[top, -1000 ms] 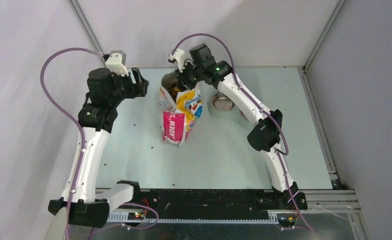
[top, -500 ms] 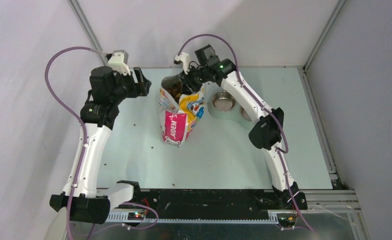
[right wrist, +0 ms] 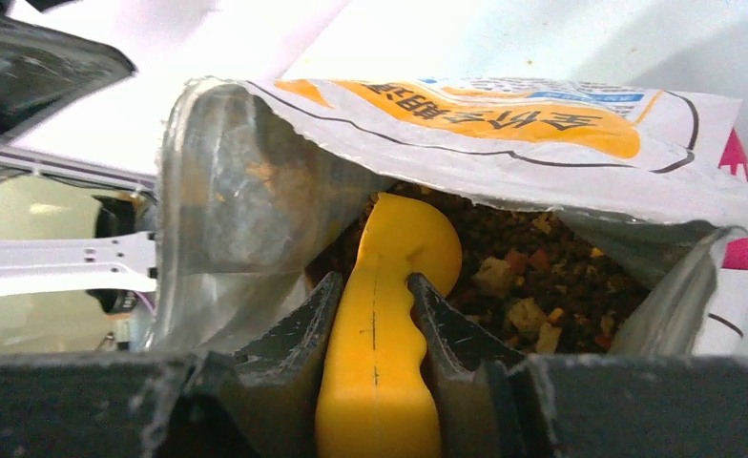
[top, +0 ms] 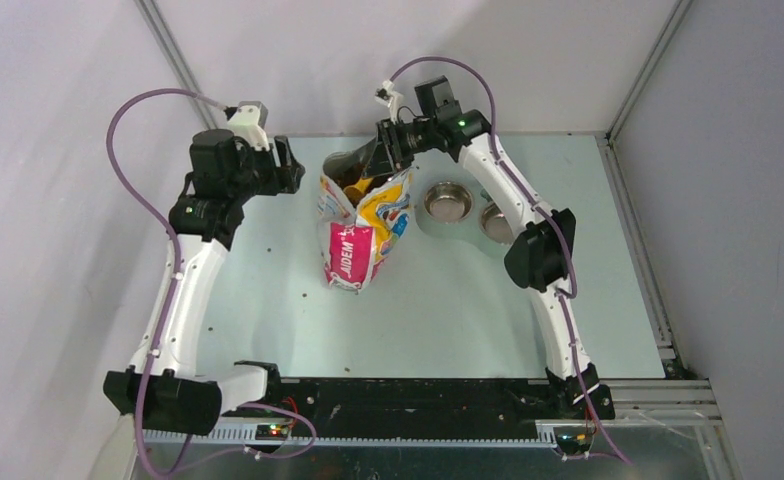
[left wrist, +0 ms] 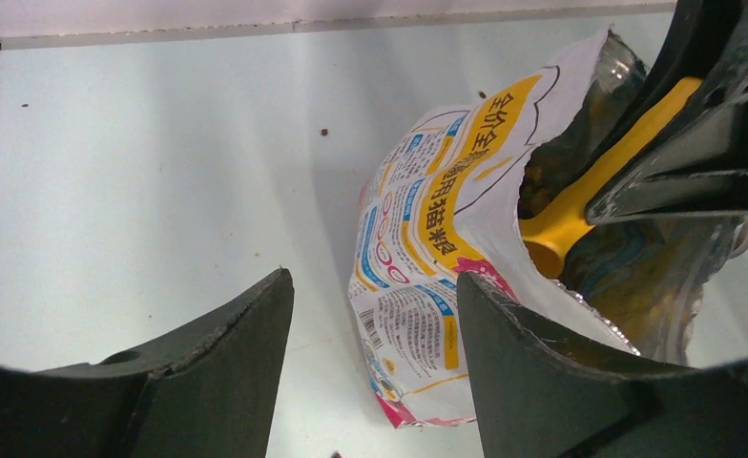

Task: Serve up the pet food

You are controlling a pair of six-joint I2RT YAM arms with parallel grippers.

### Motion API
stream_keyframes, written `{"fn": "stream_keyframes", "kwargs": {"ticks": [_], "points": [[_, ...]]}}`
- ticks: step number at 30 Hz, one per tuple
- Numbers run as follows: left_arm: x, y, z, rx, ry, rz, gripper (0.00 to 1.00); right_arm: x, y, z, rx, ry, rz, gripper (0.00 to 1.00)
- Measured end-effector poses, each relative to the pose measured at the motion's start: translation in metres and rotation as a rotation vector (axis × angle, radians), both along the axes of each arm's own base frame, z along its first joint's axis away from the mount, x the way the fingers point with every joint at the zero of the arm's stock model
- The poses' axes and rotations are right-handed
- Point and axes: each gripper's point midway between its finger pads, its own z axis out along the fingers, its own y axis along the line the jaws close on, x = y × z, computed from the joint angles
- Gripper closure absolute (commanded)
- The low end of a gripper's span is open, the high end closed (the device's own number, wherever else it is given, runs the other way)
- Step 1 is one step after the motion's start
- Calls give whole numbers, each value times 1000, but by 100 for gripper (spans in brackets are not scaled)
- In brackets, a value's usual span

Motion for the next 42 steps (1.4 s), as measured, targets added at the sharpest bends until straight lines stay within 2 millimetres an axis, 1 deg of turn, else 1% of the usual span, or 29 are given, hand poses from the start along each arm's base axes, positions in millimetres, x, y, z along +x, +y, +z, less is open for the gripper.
{"fn": "stream_keyframes", "kwargs": {"ticks": [5, 8, 12, 14, 20, 22, 28, 31, 35, 38, 42], "points": [[3, 1, -9, 30, 24, -11, 30, 8, -6, 16, 69, 86, -33, 100], [6, 2, -19, 65, 55, -25, 30, 19, -15, 23, 115, 141, -61, 100], [11, 9, -25, 147, 75, -38, 30, 35, -31, 25, 171, 246, -97, 100], [12, 13, -24, 186, 79, -45, 30, 40, -39, 26, 194, 292, -108, 100], [15, 21, -9, 313, 53, -87, 29, 55, -57, 32, 262, 403, -137, 100], [15, 24, -8, 348, 51, -99, 29, 59, -64, 31, 277, 440, -153, 100], [22, 27, -14, 424, 85, -141, 29, 59, -77, 28, 304, 561, -191, 100], [27, 28, -15, 445, 104, -154, 29, 58, -81, 31, 320, 604, -201, 100], [28, 29, -13, 467, 123, -172, 29, 58, -88, 38, 347, 635, -208, 100], [28, 30, -9, 482, 131, -180, 29, 62, -101, 41, 370, 658, -231, 100], [28, 32, -3, 508, 129, -178, 28, 65, -118, 38, 399, 706, -277, 100]]}}
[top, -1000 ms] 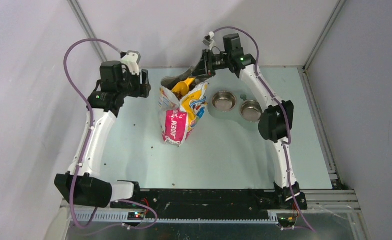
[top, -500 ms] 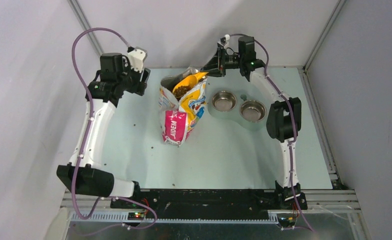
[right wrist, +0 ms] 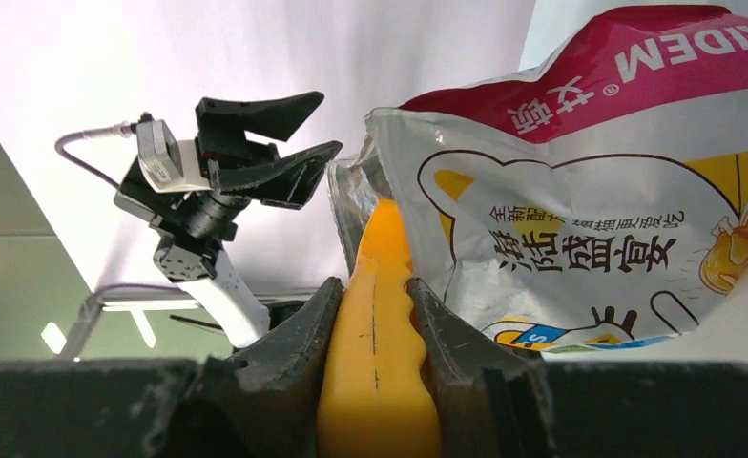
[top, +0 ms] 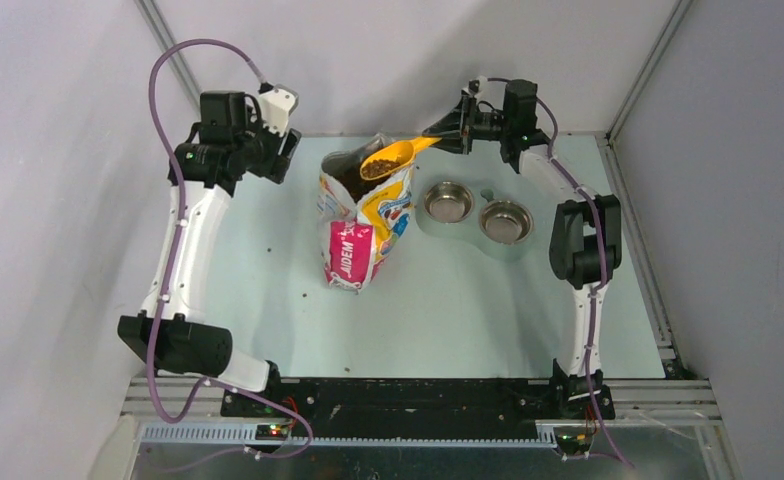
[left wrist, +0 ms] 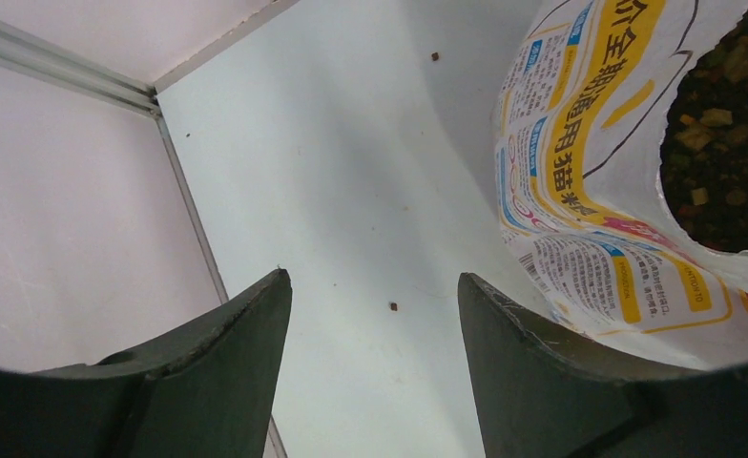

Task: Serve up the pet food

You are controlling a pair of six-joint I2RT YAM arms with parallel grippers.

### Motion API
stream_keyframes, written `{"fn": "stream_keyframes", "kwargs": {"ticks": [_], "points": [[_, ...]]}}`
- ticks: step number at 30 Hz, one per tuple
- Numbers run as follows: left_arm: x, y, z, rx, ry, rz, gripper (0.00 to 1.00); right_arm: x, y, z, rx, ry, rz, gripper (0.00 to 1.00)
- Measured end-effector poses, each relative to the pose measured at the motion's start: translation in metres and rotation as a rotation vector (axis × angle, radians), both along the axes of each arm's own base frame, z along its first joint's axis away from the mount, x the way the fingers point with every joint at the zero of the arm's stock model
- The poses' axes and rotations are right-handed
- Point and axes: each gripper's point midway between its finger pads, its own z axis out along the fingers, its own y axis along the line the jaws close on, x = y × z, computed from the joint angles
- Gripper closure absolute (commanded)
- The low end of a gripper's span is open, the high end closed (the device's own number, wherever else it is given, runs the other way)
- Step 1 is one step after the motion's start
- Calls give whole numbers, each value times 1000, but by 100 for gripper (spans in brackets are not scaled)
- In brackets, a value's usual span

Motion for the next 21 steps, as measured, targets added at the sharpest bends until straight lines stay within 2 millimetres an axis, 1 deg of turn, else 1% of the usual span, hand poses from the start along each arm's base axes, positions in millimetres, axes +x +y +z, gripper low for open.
{"fn": "stream_keyframes", "kwargs": {"ticks": [5, 7, 10, 16, 19, 21], "points": [[0, -3, -1, 29, 14, -12, 28, 2, -12, -12, 15, 72, -25, 100], [-2, -5, -4, 38, 26, -22, 28, 2, -17, -12, 22, 95, -37, 100], [-2, -4, -6, 43, 31, -22, 28, 8, -25, -6, 39, 79, -58, 100], [-3, -4, -8, 45, 37, -20, 28, 7, -29, 8, 60, 34, -61, 100], [-2, -4, -9, 43, 36, -21, 28, 6, -37, 17, 65, 9, -76, 100], [-1, -5, -11, 38, 37, -23, 28, 7, -47, 24, 68, -11, -95, 100]]}}
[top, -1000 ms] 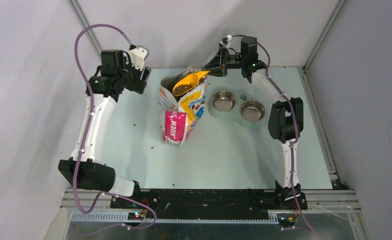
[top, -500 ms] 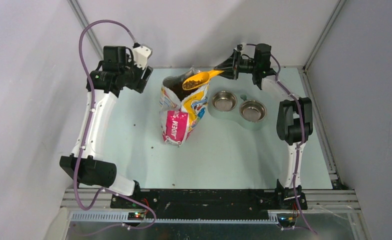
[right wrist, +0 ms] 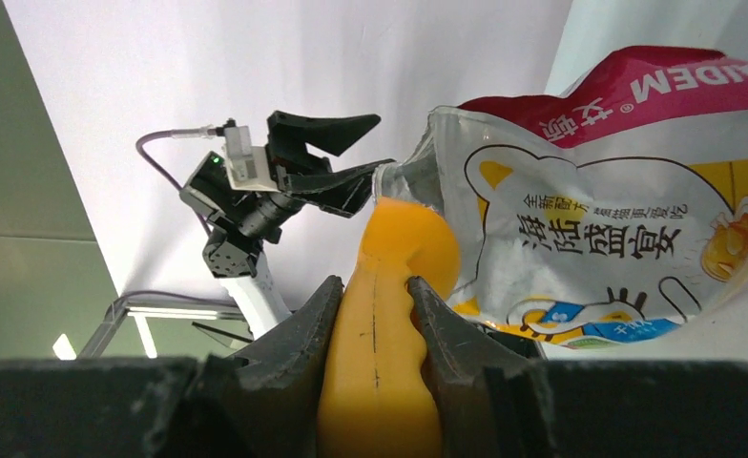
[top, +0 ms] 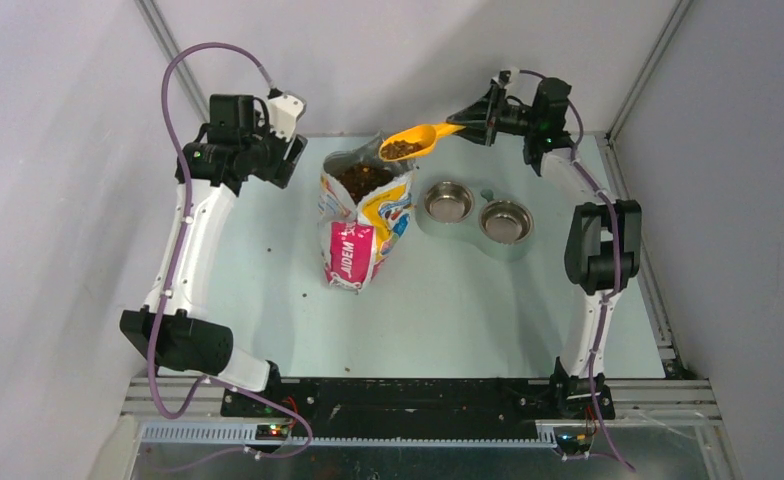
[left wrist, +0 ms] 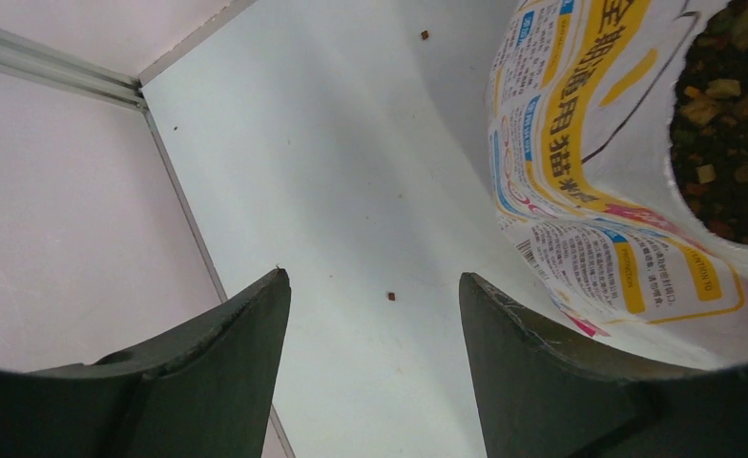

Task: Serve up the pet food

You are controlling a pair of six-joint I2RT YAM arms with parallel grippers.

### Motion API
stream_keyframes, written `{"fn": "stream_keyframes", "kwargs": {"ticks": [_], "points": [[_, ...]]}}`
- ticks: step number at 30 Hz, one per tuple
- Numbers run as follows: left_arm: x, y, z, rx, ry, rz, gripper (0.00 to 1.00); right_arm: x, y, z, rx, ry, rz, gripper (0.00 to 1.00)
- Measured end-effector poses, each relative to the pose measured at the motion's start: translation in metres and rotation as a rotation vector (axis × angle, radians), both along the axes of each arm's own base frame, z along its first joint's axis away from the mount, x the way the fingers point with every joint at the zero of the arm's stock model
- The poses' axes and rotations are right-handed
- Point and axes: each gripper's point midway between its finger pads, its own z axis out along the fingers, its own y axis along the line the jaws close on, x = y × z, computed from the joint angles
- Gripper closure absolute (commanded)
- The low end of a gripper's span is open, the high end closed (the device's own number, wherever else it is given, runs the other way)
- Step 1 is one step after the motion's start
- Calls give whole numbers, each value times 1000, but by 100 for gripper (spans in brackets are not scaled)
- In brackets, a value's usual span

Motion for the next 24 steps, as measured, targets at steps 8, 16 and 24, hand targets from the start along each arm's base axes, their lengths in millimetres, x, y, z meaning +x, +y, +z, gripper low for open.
{"fn": "stream_keyframes", "kwargs": {"ticks": [8, 16, 24], "points": [[1, -3, -3, -9, 3, -10, 28, -1, -31, 10, 2, -23, -65, 100], [4, -8, 0, -42, -13, -17, 28, -3, -53, -11, -10, 15, -113, 100], [6, -20, -2, -94, -1, -46, 28, -3, -93, -12, -25, 0, -191, 100]]}}
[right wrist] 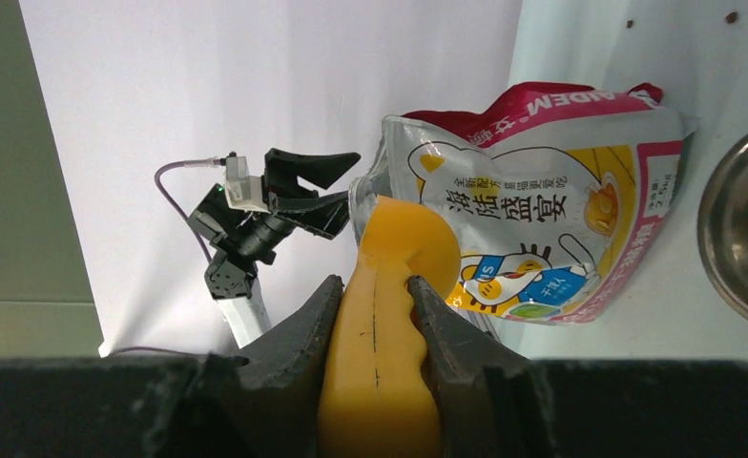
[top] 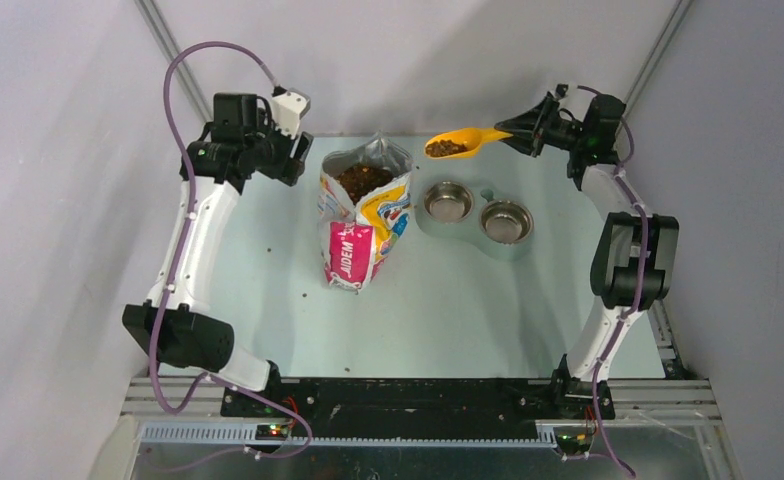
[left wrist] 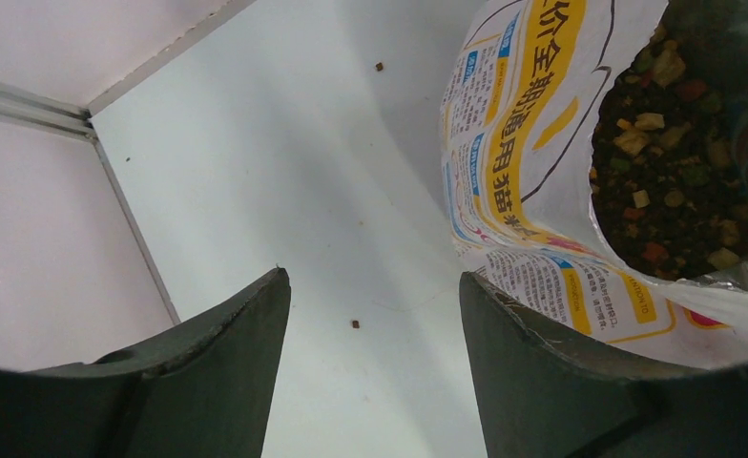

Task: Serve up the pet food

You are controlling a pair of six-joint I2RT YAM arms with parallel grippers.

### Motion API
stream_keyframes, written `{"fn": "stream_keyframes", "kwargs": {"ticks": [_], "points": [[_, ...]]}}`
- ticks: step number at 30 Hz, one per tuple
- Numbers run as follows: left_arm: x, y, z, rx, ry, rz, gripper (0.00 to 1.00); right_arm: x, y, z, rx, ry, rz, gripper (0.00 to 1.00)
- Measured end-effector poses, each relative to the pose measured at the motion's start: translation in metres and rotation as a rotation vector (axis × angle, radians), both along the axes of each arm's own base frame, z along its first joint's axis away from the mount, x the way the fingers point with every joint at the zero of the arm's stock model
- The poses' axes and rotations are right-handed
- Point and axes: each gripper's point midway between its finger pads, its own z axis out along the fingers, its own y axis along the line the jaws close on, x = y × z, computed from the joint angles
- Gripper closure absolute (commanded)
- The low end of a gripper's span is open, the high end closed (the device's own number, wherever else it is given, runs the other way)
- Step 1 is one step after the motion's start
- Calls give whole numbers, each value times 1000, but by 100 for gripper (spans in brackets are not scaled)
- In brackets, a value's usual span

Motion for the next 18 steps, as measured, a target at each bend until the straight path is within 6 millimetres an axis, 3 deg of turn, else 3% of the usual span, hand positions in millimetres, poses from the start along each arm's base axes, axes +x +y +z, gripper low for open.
{"fn": "stream_keyframes", "kwargs": {"ticks": [3, 12, 18], "points": [[3, -2, -5, -9, 13, -2, 28, -1, -14, -3, -3, -5, -30, 100], [6, -7, -4, -19, 12, -9, 28, 4, -52, -40, -15, 35, -103, 100], [6, -7, -4, -19, 11, -11, 28, 10, -67, -57, -51, 11, -133, 100]]}}
